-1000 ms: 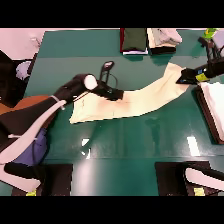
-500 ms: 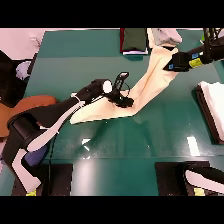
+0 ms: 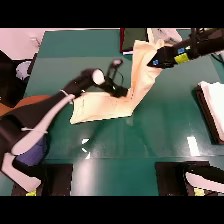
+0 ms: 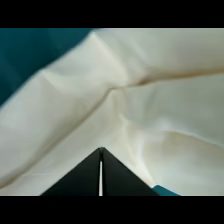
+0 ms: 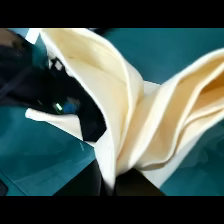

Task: Fold the shirts.

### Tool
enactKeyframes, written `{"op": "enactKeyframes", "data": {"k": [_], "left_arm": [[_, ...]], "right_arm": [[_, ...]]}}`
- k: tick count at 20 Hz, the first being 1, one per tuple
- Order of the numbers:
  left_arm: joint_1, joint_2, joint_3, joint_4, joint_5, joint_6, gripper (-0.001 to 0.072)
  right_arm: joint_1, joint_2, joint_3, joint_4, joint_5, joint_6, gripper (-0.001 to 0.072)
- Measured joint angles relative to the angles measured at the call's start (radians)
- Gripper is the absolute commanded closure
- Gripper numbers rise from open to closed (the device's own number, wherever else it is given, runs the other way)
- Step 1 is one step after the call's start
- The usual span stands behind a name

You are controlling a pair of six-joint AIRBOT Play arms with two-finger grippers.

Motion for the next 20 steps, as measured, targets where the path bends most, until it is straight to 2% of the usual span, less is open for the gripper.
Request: {"op": "enactKeyframes", "data": {"k": [4,7,11,12,13,14,15,17,20], "left_arm": [[0.152,0.22,0.002,0.154,-0.046,-0.01,0.0682],[0.275,0.388,0.002,0.256,-0.077,-0.013,0.0682],[0.388,0.558,0.002,0.32,-0.11,-0.01,0.0682],[0.403,0.586,0.002,0.333,-0.119,-0.01,0.0682],[0.413,0.61,0.003,0.342,-0.133,-0.01,0.0682],[0.42,0.628,0.003,0.348,-0.146,-0.01,0.0682],[0.426,0.64,0.003,0.352,-0.163,-0.008,0.0682],[0.433,0.657,0.003,0.364,-0.194,-0.006,0.0682],[0.438,0.667,0.003,0.367,-0.227,-0.006,0.0682]], "right_arm": [[0.143,-0.051,0.004,0.004,-0.105,0.015,0.0694],[0.286,-0.13,0.005,0.005,-0.234,0.023,0.0693],[0.459,-0.293,0.005,0.005,-0.436,0.026,0.0687],[0.492,-0.336,0.005,0.005,-0.485,0.027,0.0606],[0.523,-0.382,0.005,0.005,-0.535,0.027,0.0412],[0.547,-0.42,0.005,0.009,-0.573,0.027,0.0275],[0.567,-0.455,0.008,0.013,-0.603,0.027,0.0239],[0.584,-0.497,0.023,0.016,-0.612,0.025,0.024],[0.547,-0.488,0.045,-0.022,-0.529,0.018,0.0241]]}}
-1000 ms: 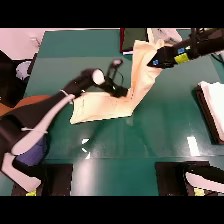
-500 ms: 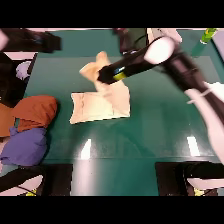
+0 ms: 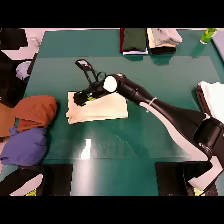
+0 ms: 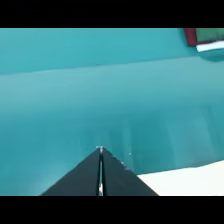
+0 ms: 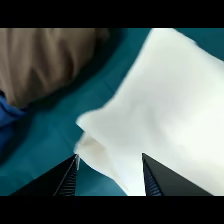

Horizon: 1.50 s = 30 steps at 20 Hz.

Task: Fold the shirts.

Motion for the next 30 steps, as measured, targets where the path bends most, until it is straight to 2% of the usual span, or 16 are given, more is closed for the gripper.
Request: {"op": "enactKeyframes", "data": {"k": [3,4,5,6,9,13,20,22,23,25,26,30], "left_arm": [[0.002,0.004,0.0,0.001,-0.031,0.0,0.0682],[0.002,0.005,0.0,0.001,-0.04,0.0,0.0682],[0.002,0.005,0.0,-0.001,-0.049,0.0,0.0682],[0.002,0.006,0.0,-0.005,-0.056,0.0,0.0681],[0.003,0.006,-0.008,-0.053,-0.056,0.005,0.0682],[0.003,0.006,-0.053,-0.144,-0.031,0.037,0.0682],[0.003,0.006,-0.119,-0.206,-0.035,0.071,0.0682],[0.003,0.006,-0.124,-0.211,-0.039,0.075,0.0682],[0.003,0.006,-0.125,-0.212,-0.042,0.075,0.0682],[0.003,0.006,-0.127,-0.214,-0.045,0.077,0.0682],[0.003,0.006,-0.127,-0.216,-0.047,0.078,0.0683],[-0.032,0.006,-0.128,-0.224,-0.047,0.089,0.0684]], "right_arm": [[-0.089,0.094,-0.054,-0.085,0.09,0.001,0.024],[-0.132,0.134,-0.09,-0.11,0.127,0.008,0.0187],[-0.176,0.174,-0.129,-0.126,0.156,0.016,0.0017],[-0.222,0.209,-0.173,-0.141,0.187,0.021,-0.0002],[-0.356,0.285,-0.317,-0.166,0.247,0.066,-0.0001],[-0.436,0.274,-0.441,-0.128,0.248,0.113,-0.0001],[-0.404,0.089,-0.38,0.017,0.196,0.128,0.0002],[-0.372,0.045,-0.34,0.04,0.188,0.129,0.0049],[-0.355,0.025,-0.322,0.048,0.183,0.132,0.0146],[-0.327,-0.009,-0.295,0.049,0.17,0.135,0.0561],[-0.315,-0.02,-0.286,0.04,0.166,0.136,0.0692],[-0.309,-0.005,-0.267,-0.001,0.13,0.137,0.0694]]}}
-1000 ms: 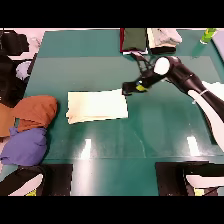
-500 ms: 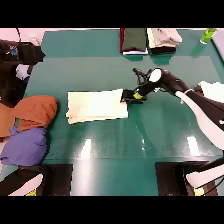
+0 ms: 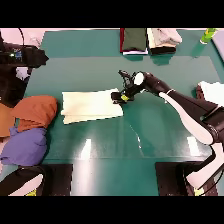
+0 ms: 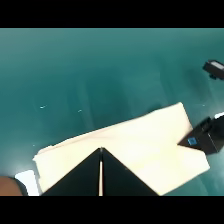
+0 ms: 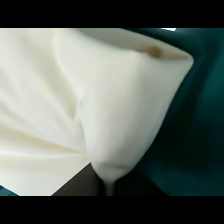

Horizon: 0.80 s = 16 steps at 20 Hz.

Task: Fold the shirts.

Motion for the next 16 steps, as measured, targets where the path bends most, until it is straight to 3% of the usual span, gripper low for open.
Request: {"op": "enactKeyframes", "data": {"k": [6,11,16], "left_arm": [[-0.161,0.0,0.0,0.021,0.045,0.013,0.0683],[-0.239,0.0,0.0,0.019,0.077,0.015,0.0682],[-0.258,0.0,0.0,-0.009,0.102,0.011,0.0682]], "right_arm": [[-0.188,0.179,0.007,-0.142,0.034,0.0,0.0694],[-0.529,0.349,0.008,-0.256,0.103,-0.051,0.0694],[-0.929,0.417,0.01,-0.262,0.11,-0.114,0.0695]]}}
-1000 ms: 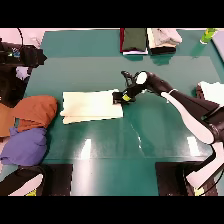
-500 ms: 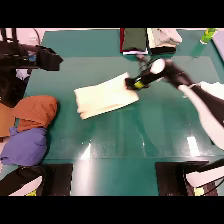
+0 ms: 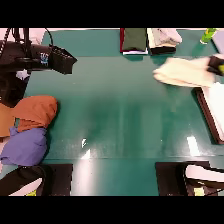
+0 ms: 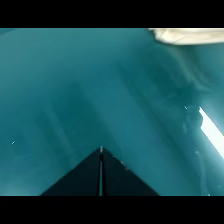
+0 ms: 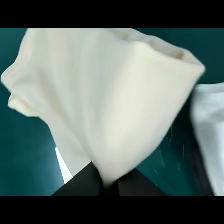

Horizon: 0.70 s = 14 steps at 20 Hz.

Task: Fold the shirts.

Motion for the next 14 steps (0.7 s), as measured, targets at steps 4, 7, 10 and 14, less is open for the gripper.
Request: {"op": "enactKeyframes", "data": {"k": [4,7,10,14], "left_arm": [[-0.003,0.0,0.0,-0.01,0.018,-0.003,0.0682],[-0.003,0.0,0.0,-0.02,0.022,-0.012,0.0682],[-0.003,0.0,0.0,-0.026,0.023,-0.02,0.0682],[-0.003,0.0,0.0,-0.029,0.024,-0.025,0.0682]], "right_arm": [[-0.219,-0.021,0.0,0.087,-0.012,-0.047,0.0695],[-0.294,-0.043,0.004,0.142,-0.014,-0.069,0.0695],[-0.32,-0.052,0.053,0.166,-0.012,-0.08,0.0695],[-0.332,-0.055,0.214,0.179,0.029,-0.085,0.0695]]}}
